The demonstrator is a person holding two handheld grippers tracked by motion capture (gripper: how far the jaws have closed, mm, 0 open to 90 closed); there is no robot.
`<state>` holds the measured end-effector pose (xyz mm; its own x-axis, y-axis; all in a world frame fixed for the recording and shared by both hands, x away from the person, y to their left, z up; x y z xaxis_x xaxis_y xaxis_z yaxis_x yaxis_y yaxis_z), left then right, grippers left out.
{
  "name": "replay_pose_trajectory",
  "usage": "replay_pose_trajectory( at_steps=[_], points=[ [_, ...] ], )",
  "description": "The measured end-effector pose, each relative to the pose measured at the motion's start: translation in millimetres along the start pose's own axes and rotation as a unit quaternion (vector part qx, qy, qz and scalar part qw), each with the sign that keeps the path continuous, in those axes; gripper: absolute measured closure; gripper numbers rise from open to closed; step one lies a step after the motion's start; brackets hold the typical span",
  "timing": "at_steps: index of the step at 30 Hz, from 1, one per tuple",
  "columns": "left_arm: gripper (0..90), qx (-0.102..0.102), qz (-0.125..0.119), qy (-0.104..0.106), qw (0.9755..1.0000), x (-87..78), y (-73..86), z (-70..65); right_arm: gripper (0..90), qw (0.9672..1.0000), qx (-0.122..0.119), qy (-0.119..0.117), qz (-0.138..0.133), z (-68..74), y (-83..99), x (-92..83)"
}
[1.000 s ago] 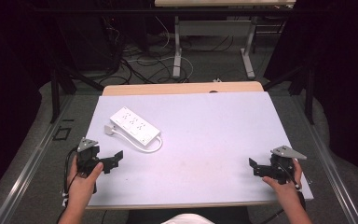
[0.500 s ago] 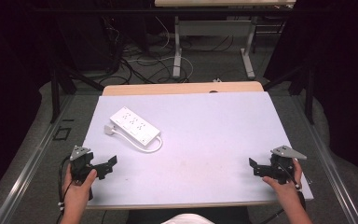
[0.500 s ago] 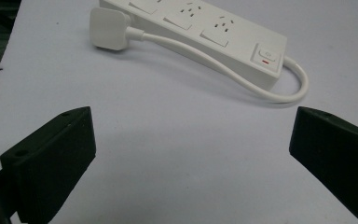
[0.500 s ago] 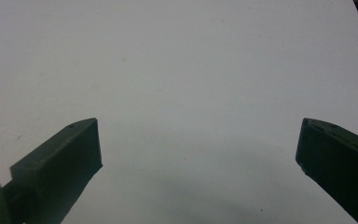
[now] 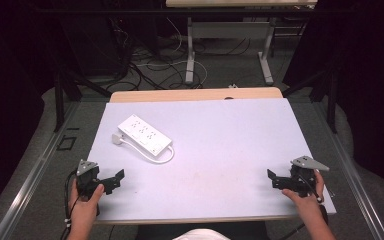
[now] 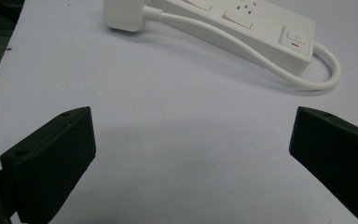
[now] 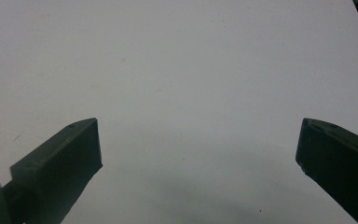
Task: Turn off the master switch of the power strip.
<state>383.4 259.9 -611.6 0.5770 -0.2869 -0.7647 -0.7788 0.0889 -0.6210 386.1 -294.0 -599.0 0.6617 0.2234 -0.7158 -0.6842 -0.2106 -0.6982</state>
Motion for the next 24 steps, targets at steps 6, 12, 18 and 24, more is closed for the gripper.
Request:
replay_pose_trajectory(
  at_steps=[6,12,18,24],
  points=[
    [0.5,-0.013,-0.005,0.0,0.9999,3.5,0.9,5.3,0.0,1.0,-0.001,-0.004,0.003,0.4,0.7,-0.1],
    [0.5,-0.016,-0.002,0.0,0.9999,3.5,2.4,7.7,0.0,1.0,0.004,-0.004,0.006,0.5,1.8,-0.6],
    [0.6,-0.018,-0.004,-0.004,0.9998,3.8,3.0,10.5,0.0,1.0,0.001,-0.003,0.006,0.5,1.5,-0.3],
    [0.6,-0.017,-0.005,-0.006,0.9998,3.6,3.0,11.1,0.0,1.0,0.004,-0.006,0.005,0.6,1.7,0.1]
  ],
)
Point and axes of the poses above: each handheld gripper's, and its own axes: x roughly forward along the jaws, y roughly out of its underside, z roughly to its left, the point moved 10 cm from there along x, roughly forward along the jaws, and after that the axes turned 14 degrees about z, right-handed, at the moved point
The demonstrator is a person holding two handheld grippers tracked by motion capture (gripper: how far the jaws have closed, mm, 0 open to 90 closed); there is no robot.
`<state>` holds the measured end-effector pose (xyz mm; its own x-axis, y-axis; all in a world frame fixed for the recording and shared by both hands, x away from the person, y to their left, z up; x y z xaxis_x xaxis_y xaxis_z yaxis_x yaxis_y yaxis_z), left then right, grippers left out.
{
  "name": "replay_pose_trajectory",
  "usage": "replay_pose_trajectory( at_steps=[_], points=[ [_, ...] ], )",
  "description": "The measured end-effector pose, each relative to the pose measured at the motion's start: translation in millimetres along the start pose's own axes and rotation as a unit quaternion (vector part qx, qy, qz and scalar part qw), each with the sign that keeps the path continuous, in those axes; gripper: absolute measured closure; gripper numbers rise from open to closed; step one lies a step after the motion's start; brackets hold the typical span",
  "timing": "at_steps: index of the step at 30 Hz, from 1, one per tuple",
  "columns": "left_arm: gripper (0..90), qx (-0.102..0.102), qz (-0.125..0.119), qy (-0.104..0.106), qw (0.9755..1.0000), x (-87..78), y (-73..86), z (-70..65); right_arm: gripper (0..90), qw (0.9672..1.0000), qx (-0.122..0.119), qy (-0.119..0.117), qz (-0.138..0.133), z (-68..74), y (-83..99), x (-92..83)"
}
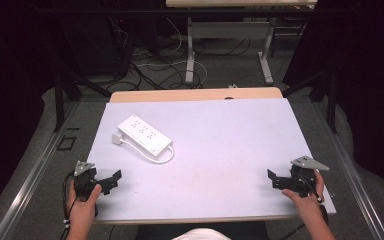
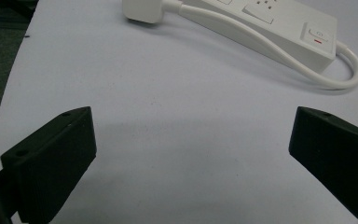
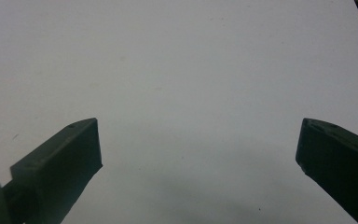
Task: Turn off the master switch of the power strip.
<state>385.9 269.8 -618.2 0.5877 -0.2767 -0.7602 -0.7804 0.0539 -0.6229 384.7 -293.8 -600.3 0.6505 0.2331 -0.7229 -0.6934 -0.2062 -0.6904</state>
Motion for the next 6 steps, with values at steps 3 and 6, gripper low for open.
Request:
replay_pose_trajectory(
  at_steps=[3,6],
  points=[
    [0.6,0.003,0.007,0.0,1.0,-0.8,0.9,-0.3,0.0,1.0,0.001,0.002,-0.001,-0.8,-0.4,-0.5],
    [0.6,0.004,0.0,-0.002,1.0,-0.1,-0.2,-0.7,0.0,1.0,-0.004,0.004,-0.002,-1.9,-1.1,-0.8]
  ],
)
Point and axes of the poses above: each handheld gripper's, and its own axes: x roughly forward along the jaws, y roughly out of its underside, z roughly to its left, the point moved 10 cm from there along x, roughly forward along the jaws, and after that the axes turned 14 degrees about z, right-handed, at the moved point
